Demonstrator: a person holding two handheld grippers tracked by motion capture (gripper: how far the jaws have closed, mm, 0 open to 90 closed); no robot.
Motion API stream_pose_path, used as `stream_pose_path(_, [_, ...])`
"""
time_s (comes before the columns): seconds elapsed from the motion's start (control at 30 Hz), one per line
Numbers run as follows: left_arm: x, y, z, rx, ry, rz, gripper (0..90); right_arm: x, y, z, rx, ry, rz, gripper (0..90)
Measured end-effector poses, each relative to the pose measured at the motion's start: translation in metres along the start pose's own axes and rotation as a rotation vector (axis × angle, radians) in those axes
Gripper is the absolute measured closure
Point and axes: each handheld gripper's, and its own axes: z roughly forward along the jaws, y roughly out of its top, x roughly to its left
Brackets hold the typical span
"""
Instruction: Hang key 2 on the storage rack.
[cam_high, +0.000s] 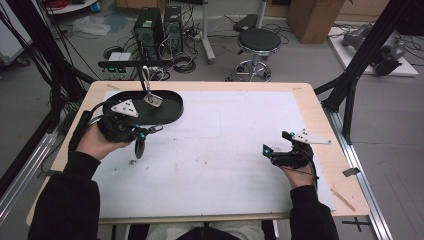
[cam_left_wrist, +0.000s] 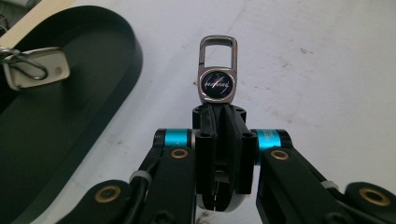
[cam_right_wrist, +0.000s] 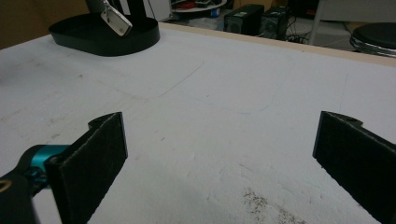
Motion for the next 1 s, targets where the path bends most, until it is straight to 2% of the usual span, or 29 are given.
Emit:
stream_pose_path(0.1, [0.007,0.001,-0.004,0.0,0.009,-0.016,82.9,0.0,0.0,-0.001,-0.002,0.0,0.003,2.1])
stream_pose_path(0.27, [0.016,0.004,-0.013,0.008,0.021,-0.015,82.8,-0.001,0.0,0.0,-0.001,-0.001,-0.001,2.1])
stream_pose_path(0.5, [0.035,0.007,-0.028,-0.005,0.039,-0.047,82.8,0.0,0.0,0.0,0.0,-0.002,0.0,2.1])
stream_pose_path(1.0, [0.055,0.02,-0.03,-0.005,0.054,-0.058,82.7,0.0,0.0,0.0,0.008,0.0,0.001,2.1])
